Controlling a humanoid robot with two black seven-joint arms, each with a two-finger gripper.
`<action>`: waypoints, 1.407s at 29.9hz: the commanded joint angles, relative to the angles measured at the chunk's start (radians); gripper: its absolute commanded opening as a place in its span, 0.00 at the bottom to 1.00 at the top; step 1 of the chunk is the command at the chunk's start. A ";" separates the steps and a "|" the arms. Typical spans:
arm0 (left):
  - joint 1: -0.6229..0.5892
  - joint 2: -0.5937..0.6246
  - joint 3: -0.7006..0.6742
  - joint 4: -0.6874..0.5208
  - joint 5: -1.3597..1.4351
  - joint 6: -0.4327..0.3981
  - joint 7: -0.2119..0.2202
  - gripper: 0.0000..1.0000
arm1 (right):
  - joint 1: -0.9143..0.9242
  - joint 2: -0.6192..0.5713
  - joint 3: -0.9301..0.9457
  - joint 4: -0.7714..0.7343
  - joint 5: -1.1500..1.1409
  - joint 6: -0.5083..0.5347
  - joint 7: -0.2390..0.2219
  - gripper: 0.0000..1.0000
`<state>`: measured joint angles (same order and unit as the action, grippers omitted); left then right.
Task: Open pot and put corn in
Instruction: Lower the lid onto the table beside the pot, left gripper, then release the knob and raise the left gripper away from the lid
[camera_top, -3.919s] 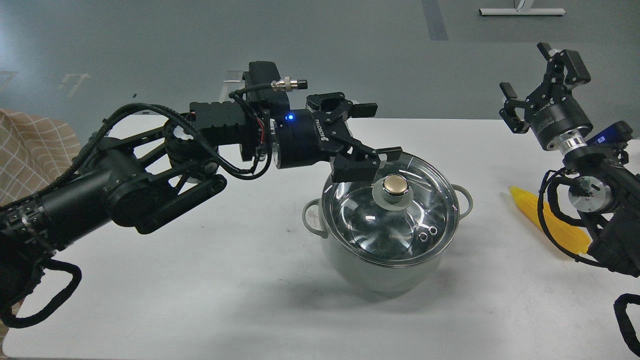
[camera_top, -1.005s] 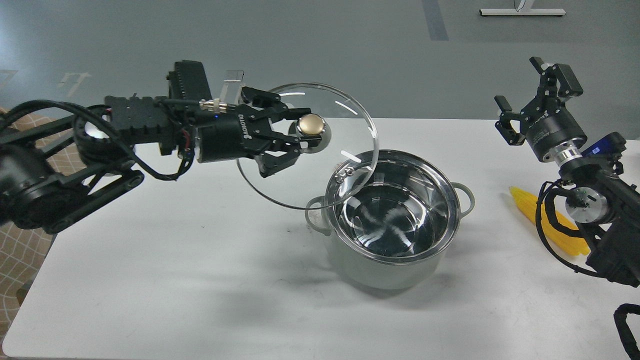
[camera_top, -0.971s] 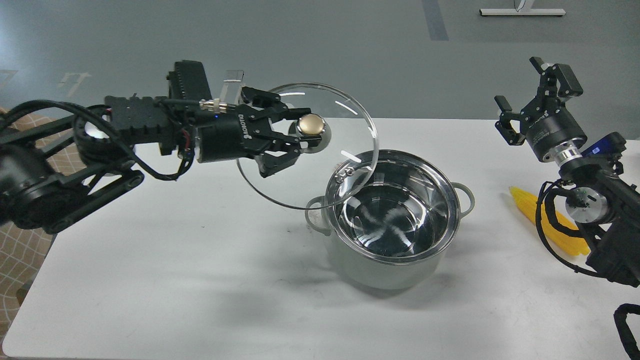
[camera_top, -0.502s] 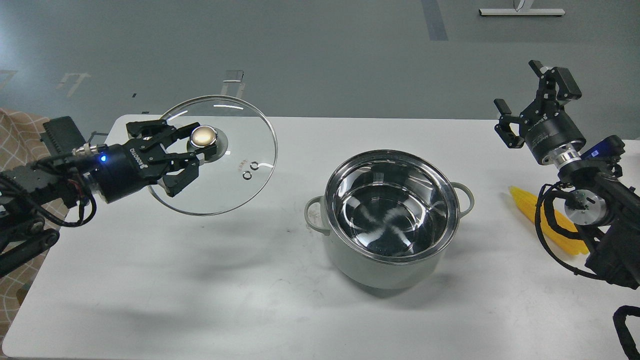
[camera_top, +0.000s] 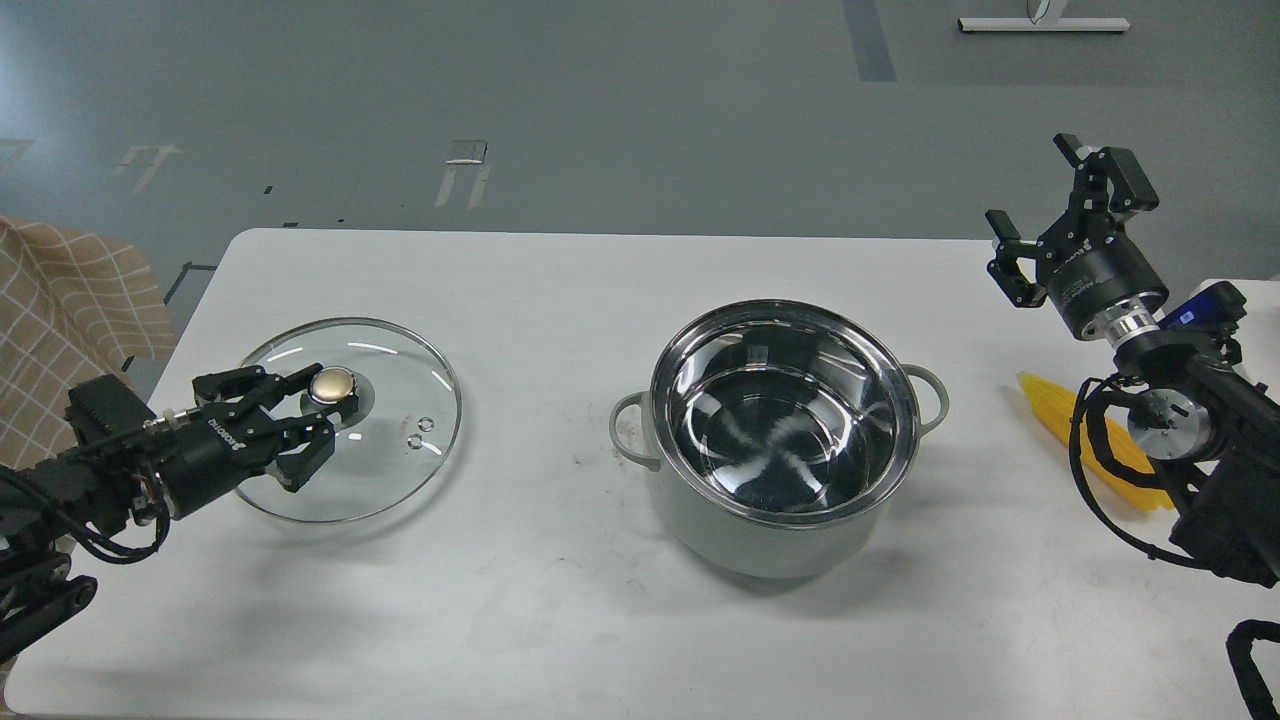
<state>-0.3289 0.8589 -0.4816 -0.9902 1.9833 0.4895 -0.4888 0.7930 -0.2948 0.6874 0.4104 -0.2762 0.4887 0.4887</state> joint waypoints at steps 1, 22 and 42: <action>0.007 -0.018 -0.002 0.013 -0.001 -0.001 0.000 0.17 | 0.000 -0.001 0.001 -0.001 0.000 0.000 0.000 1.00; 0.007 -0.121 -0.017 0.111 -0.005 -0.001 0.000 0.46 | -0.012 -0.001 0.000 -0.001 -0.001 0.000 0.000 1.00; -0.129 -0.025 -0.018 0.018 -0.274 -0.001 0.000 0.83 | 0.003 -0.052 -0.011 0.019 -0.030 0.000 0.000 1.00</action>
<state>-0.4024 0.7884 -0.5015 -0.9183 1.8219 0.4887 -0.4884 0.7863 -0.3155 0.6869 0.4136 -0.2793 0.4887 0.4887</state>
